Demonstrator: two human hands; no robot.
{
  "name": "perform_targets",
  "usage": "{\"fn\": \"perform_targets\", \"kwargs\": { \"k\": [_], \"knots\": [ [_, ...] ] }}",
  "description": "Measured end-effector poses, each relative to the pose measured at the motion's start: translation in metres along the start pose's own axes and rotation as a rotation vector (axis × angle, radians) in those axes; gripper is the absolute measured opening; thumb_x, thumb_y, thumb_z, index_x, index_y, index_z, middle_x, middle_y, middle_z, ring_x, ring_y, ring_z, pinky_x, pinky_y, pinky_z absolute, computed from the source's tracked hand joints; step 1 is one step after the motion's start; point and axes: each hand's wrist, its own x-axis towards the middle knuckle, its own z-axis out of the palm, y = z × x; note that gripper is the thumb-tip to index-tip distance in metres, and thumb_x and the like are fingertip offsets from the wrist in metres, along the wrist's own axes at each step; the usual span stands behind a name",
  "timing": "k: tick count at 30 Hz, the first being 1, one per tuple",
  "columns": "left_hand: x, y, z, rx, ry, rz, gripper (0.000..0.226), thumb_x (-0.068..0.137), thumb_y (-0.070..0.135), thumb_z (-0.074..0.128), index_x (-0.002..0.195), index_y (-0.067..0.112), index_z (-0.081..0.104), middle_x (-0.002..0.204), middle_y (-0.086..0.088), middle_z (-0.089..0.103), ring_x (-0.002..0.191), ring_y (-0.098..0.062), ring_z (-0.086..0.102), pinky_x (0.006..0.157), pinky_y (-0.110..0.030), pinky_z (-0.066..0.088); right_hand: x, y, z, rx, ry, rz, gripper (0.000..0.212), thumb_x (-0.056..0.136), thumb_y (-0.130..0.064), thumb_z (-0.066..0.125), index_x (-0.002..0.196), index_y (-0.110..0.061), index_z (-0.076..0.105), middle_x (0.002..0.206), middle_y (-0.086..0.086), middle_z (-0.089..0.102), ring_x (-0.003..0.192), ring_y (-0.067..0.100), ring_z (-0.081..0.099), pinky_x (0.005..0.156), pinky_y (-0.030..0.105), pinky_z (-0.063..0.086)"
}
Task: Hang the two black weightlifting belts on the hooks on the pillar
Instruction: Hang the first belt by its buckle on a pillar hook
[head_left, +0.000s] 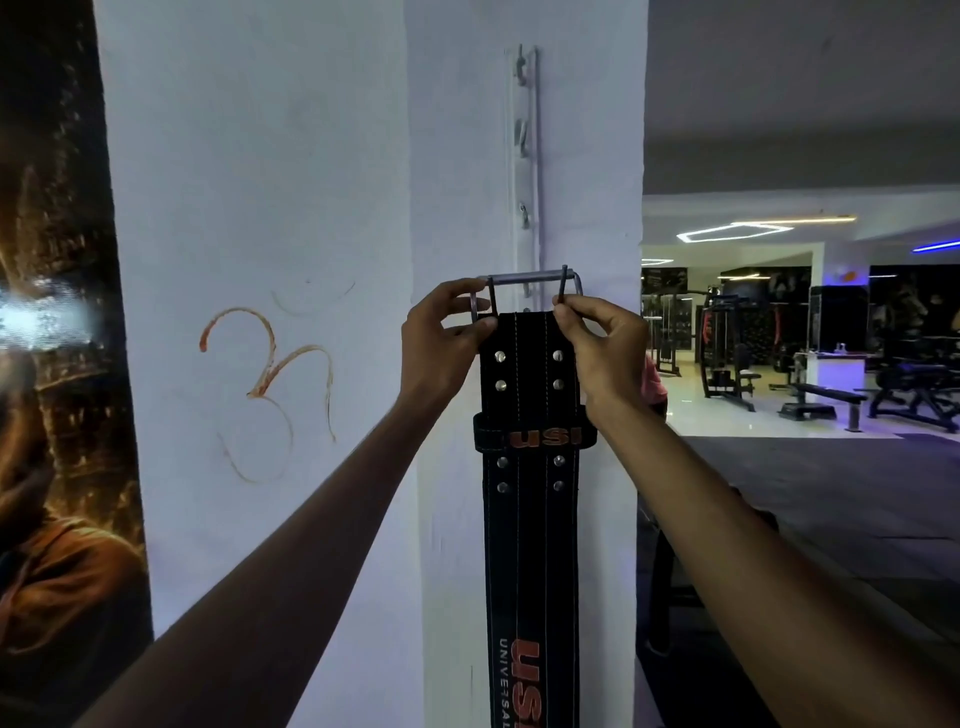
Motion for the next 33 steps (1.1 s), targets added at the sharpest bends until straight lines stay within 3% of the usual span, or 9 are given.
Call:
{"fn": "perform_targets", "kwargs": {
  "k": [6, 10, 15, 17, 20, 24, 26, 29, 33],
  "knots": [
    [0.021, -0.002, 0.0, -0.002, 0.003, 0.016, 0.042, 0.082, -0.001, 0.075, 0.116, 0.024, 0.072, 0.105, -0.008, 0.075, 0.102, -0.031, 0.075, 0.086, -0.046, 0.064, 0.016, 0.0, 0.011, 0.02, 0.019, -0.032, 0.019, 0.086, -0.013, 0.074, 0.104, -0.009, 0.076, 0.09, -0.011, 0.072, 0.09, -0.002, 0.067, 0.078, 0.006, 0.051],
    [0.021, -0.005, 0.004, 0.011, -0.009, -0.003, 0.04, 0.081, 0.001, 0.076, 0.112, 0.025, 0.072, 0.105, -0.01, 0.076, 0.1, -0.032, 0.075, 0.087, -0.052, 0.063, 0.02, 0.009, 0.009, 0.024, 0.018, 0.007, 0.021, 0.086, -0.014, 0.074, 0.106, -0.009, 0.075, 0.091, -0.007, 0.074, 0.093, 0.005, 0.07, 0.087, 0.018, 0.055],
    [0.008, -0.024, 0.008, 0.0, -0.024, -0.026, 0.04, 0.083, 0.003, 0.074, 0.117, 0.023, 0.068, 0.105, -0.009, 0.076, 0.101, -0.025, 0.075, 0.088, -0.048, 0.064, 0.007, 0.023, 0.002, 0.002, 0.015, -0.002, 0.015, 0.086, -0.01, 0.073, 0.101, -0.01, 0.074, 0.088, -0.006, 0.073, 0.085, 0.005, 0.07, 0.081, 0.021, 0.055],
    [0.005, -0.026, 0.01, -0.02, -0.017, -0.016, 0.04, 0.085, 0.006, 0.073, 0.121, 0.022, 0.066, 0.102, -0.009, 0.076, 0.097, -0.026, 0.076, 0.088, -0.042, 0.064, 0.004, 0.022, 0.003, -0.015, 0.029, -0.049, 0.016, 0.085, -0.01, 0.073, 0.101, -0.01, 0.068, 0.086, -0.008, 0.071, 0.08, 0.003, 0.069, 0.077, 0.023, 0.056],
    [0.003, -0.026, 0.013, -0.016, 0.018, -0.03, 0.043, 0.086, 0.015, 0.077, 0.125, 0.021, 0.06, 0.098, -0.005, 0.076, 0.088, -0.022, 0.078, 0.083, -0.032, 0.062, 0.005, 0.02, 0.006, 0.019, 0.038, 0.002, 0.037, 0.083, -0.014, 0.074, 0.105, -0.02, 0.045, 0.084, -0.003, 0.07, 0.078, 0.012, 0.071, 0.074, 0.033, 0.057],
    [0.009, -0.027, 0.014, -0.03, 0.067, -0.131, 0.039, 0.08, 0.035, 0.083, 0.112, 0.021, 0.065, 0.094, -0.006, 0.077, 0.086, -0.022, 0.079, 0.084, -0.048, 0.064, 0.01, 0.02, 0.008, -0.008, 0.047, 0.062, 0.039, 0.079, -0.02, 0.075, 0.105, -0.025, 0.046, 0.086, 0.004, 0.073, 0.08, 0.021, 0.072, 0.08, 0.044, 0.06],
    [0.01, -0.026, 0.017, -0.064, 0.099, -0.192, 0.032, 0.079, 0.035, 0.084, 0.101, 0.018, 0.069, 0.092, -0.008, 0.078, 0.085, -0.023, 0.078, 0.084, -0.052, 0.064, 0.011, 0.018, 0.009, -0.033, 0.063, 0.064, 0.036, 0.079, -0.02, 0.076, 0.106, -0.021, 0.052, 0.088, 0.004, 0.074, 0.079, 0.018, 0.072, 0.081, 0.043, 0.06],
    [0.012, -0.024, 0.022, -0.118, 0.15, -0.274, 0.033, 0.078, 0.029, 0.086, 0.101, 0.013, 0.068, 0.082, -0.004, 0.077, 0.084, -0.025, 0.078, 0.084, -0.052, 0.064, 0.01, 0.018, 0.008, -0.056, 0.064, 0.06, 0.034, 0.08, -0.02, 0.076, 0.108, -0.017, 0.057, 0.089, 0.001, 0.074, 0.077, 0.011, 0.071, 0.079, 0.037, 0.06],
    [0.009, -0.023, 0.022, -0.157, 0.145, -0.288, 0.035, 0.082, 0.025, 0.084, 0.106, 0.005, 0.068, 0.081, -0.005, 0.074, 0.077, -0.019, 0.075, 0.074, -0.039, 0.064, 0.008, 0.019, 0.005, -0.041, 0.04, 0.042, 0.034, 0.082, -0.02, 0.076, 0.108, -0.017, 0.056, 0.09, 0.0, 0.073, 0.077, 0.006, 0.07, 0.076, 0.03, 0.059]
  ]
}}
